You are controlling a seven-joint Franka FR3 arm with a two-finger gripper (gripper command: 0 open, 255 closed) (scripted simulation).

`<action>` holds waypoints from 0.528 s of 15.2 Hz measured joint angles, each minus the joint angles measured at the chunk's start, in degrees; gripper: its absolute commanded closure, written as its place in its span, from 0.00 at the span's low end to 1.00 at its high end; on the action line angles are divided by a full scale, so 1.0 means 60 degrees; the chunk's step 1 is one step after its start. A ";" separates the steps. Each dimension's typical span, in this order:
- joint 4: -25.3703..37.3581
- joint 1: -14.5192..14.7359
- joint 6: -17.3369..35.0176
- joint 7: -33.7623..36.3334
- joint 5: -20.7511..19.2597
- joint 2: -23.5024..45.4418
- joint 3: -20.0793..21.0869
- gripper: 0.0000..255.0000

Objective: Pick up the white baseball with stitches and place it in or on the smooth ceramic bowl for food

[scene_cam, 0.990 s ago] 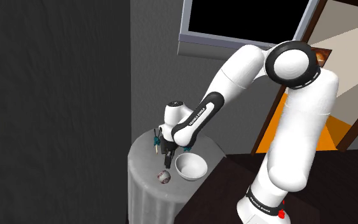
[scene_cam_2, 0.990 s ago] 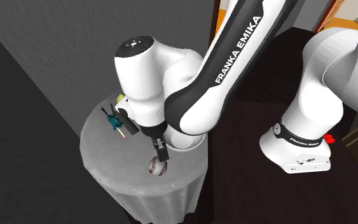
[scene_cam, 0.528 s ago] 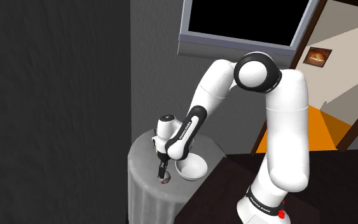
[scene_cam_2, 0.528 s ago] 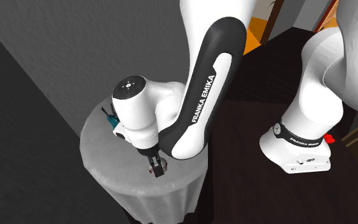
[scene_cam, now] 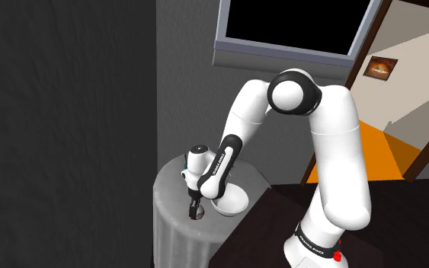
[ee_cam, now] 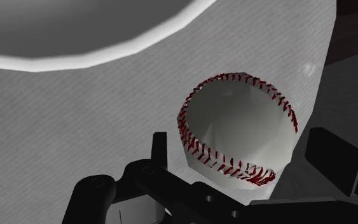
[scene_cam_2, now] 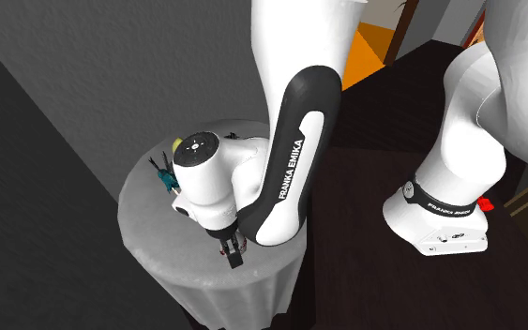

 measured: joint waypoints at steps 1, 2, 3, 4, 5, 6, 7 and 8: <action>0.0009 0.0004 0.0012 0.0003 -0.0003 0.0019 -0.0004 0.00; 0.0010 0.0007 0.0019 0.0006 -0.0004 0.0027 -0.0006 0.00; 0.0011 0.0008 0.0022 0.0007 -0.0005 0.0030 -0.0007 0.00; 0.0011 0.0008 0.0023 0.0007 -0.0005 0.0031 -0.0008 0.00; 0.0011 0.0008 0.0023 0.0007 -0.0005 0.0031 -0.0008 1.00; 0.0012 0.0007 0.0024 0.0007 -0.0005 0.0030 -0.0009 1.00; 0.0011 0.0008 0.0024 0.0007 -0.0005 0.0031 -0.0009 1.00; 0.0011 0.0008 0.0023 0.0006 -0.0005 0.0029 -0.0008 1.00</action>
